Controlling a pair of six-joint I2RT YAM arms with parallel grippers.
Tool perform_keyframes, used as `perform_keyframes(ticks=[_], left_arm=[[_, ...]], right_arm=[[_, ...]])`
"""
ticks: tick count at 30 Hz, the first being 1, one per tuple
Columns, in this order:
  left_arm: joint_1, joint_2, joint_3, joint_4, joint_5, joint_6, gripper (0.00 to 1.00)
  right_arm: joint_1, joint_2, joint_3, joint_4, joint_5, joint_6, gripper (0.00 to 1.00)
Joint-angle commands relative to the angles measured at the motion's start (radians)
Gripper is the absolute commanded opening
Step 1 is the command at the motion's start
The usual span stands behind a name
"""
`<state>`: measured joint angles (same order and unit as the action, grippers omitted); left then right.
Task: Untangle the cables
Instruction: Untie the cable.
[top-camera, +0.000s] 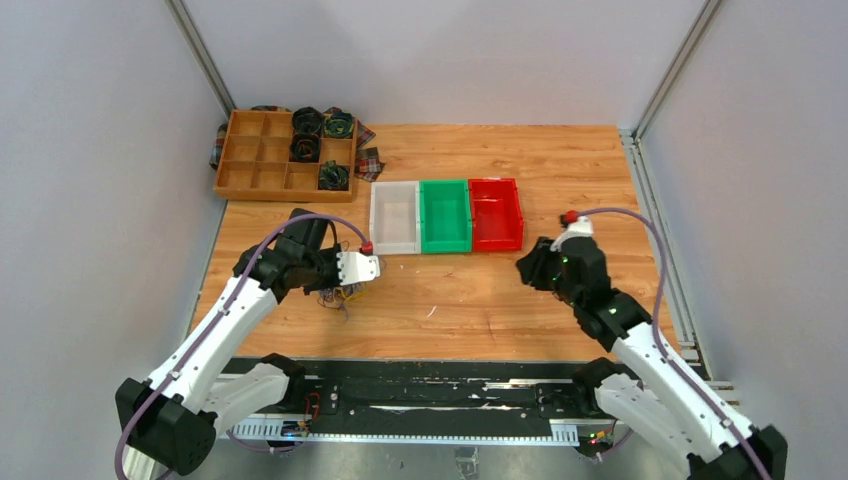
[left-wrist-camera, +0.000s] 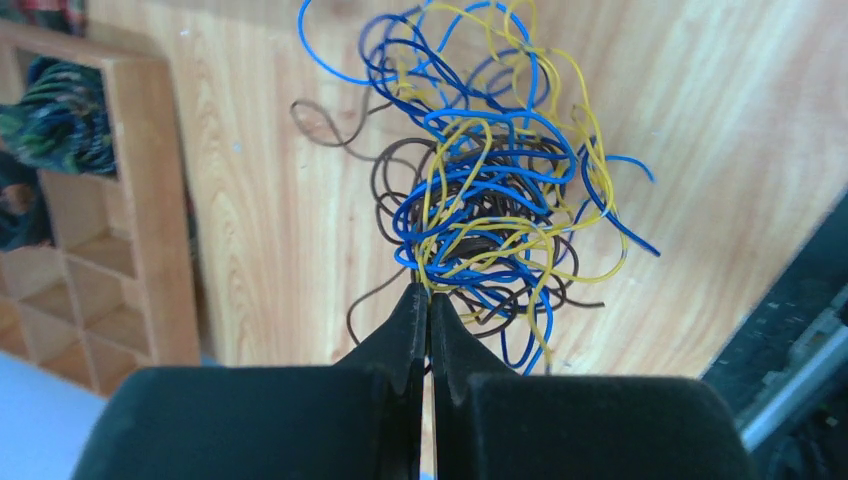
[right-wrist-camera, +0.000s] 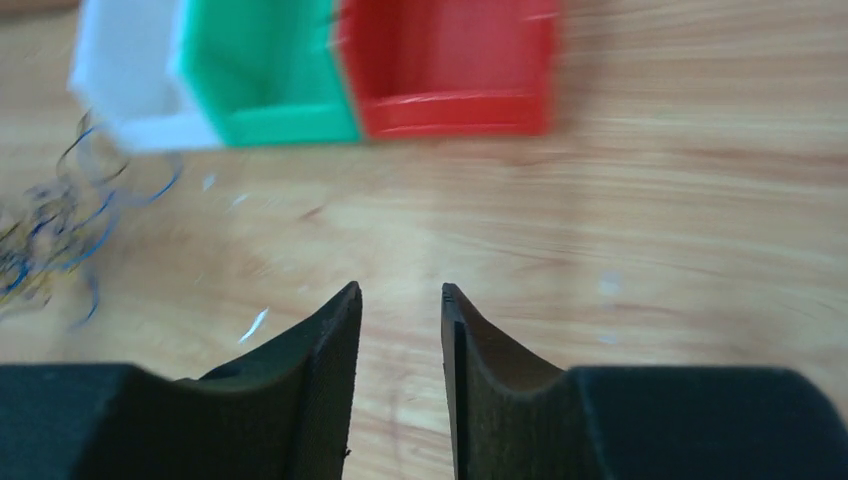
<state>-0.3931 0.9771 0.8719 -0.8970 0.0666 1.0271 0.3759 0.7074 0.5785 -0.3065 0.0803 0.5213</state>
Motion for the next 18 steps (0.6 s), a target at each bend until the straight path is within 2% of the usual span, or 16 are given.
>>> perform_keyframes(ticks=[1,4,8,10,14,18], left_arm=[[0.007,0.007,0.055,-0.121,0.147,-0.009,0.01],[0.007,0.0,0.111,-0.191,0.187,0.047,0.01],[0.006,-0.027,0.207,-0.259,0.259,0.089,0.01],[0.006,-0.048,0.247,-0.305,0.3,0.128,0.01],[0.006,-0.132,0.271,-0.353,0.391,0.207,0.0],[0.006,-0.221,0.248,-0.351,0.47,0.258,0.0]], right_arm=[[0.274,0.087,-0.037,0.341,-0.031,-0.124,0.38],[0.411,0.243,0.004,0.466,-0.041,-0.263,0.43],[0.503,0.478,0.12,0.567,-0.146,-0.303,0.43],[0.581,0.564,0.174,0.619,-0.13,-0.37,0.43],[0.683,0.683,0.278,0.68,-0.157,-0.484,0.43],[0.731,0.718,0.315,0.754,-0.18,-0.484,0.43]])
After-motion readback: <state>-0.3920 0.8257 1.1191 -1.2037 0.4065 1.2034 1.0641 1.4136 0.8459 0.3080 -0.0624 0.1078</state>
